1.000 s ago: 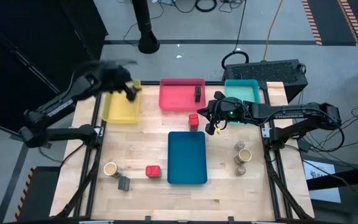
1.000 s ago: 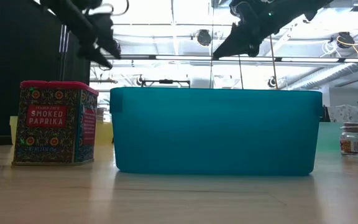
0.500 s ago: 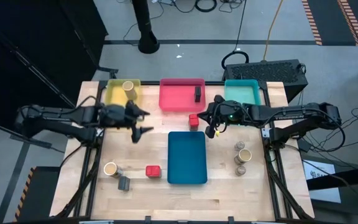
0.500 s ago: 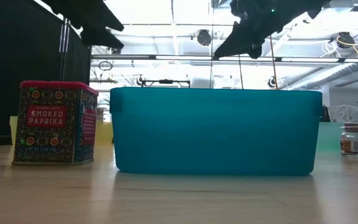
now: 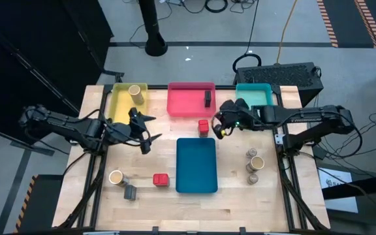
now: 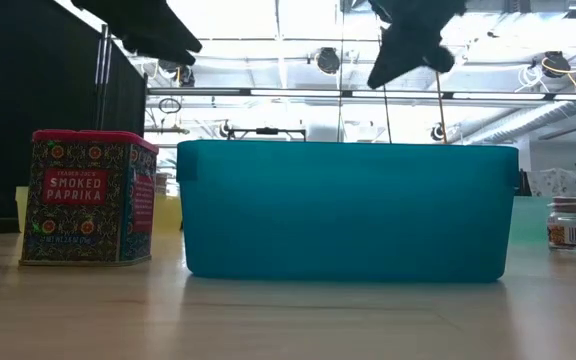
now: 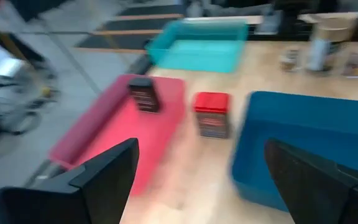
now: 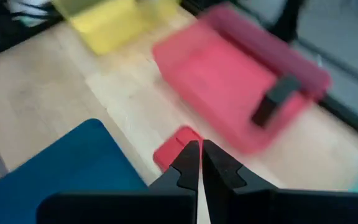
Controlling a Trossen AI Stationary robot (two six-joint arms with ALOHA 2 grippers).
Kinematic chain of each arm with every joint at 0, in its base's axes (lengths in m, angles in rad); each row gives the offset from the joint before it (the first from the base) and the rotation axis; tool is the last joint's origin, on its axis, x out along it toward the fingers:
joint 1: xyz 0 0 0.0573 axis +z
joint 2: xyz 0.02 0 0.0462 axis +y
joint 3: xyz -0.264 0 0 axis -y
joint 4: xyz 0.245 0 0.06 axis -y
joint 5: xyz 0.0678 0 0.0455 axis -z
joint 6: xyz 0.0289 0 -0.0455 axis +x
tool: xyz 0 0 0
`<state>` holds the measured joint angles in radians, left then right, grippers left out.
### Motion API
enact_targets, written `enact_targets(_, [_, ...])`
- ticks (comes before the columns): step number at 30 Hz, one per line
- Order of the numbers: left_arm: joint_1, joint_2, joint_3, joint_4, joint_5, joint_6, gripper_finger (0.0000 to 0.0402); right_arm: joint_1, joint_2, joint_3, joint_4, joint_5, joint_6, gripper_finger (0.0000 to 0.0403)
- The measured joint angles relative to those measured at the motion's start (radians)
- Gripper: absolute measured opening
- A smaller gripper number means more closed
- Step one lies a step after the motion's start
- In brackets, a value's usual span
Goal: Sort spices by type
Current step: Put the top red seasoning can into the green bin
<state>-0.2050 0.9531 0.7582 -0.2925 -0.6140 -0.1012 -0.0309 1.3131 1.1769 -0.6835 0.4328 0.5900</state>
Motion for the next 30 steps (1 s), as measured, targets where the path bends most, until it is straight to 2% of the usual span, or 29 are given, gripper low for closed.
enact_targets(3, [0.001,0.000,0.000,-0.003,-0.108,0.038,0.0350,-0.009,0.087,0.155,-0.213,-0.018,0.115,0.0000])
enact_targets(7, [0.002,0.000,0.000,-0.004,-0.222,0.100,0.0350,-0.016,0.264,0.350,-0.433,-0.058,0.162,0.0000])
enact_targets(10, [0.002,0.000,0.000,-0.010,-0.277,0.143,0.0350,-0.027,0.386,0.478,-0.522,-0.142,0.116,0.0000])
enact_targets(13, [0.002,-0.008,0.000,-0.040,-0.330,0.138,0.0350,-0.043,0.462,0.575,-0.564,-0.151,0.093,0.0000])
enact_targets(17, [0.002,-0.031,0.000,-0.142,-0.386,0.105,0.0350,-0.080,0.497,0.628,-0.569,-0.204,0.147,0.0000])
enact_targets(22, [0.002,-0.066,0.000,-0.282,-0.429,0.020,0.0350,-0.133,0.518,0.632,-0.569,-0.283,0.251,0.0008])
enact_targets(26, [0.002,-0.090,0.000,-0.382,-0.444,-0.054,0.0350,-0.160,0.521,0.632,-0.569,-0.307,0.285,0.0050])
enact_targets(30, [0.002,-0.117,0.000,-0.408,-0.472,-0.077,0.0350,-0.193,0.536,0.631,-0.585,-0.316,0.330,0.0115])
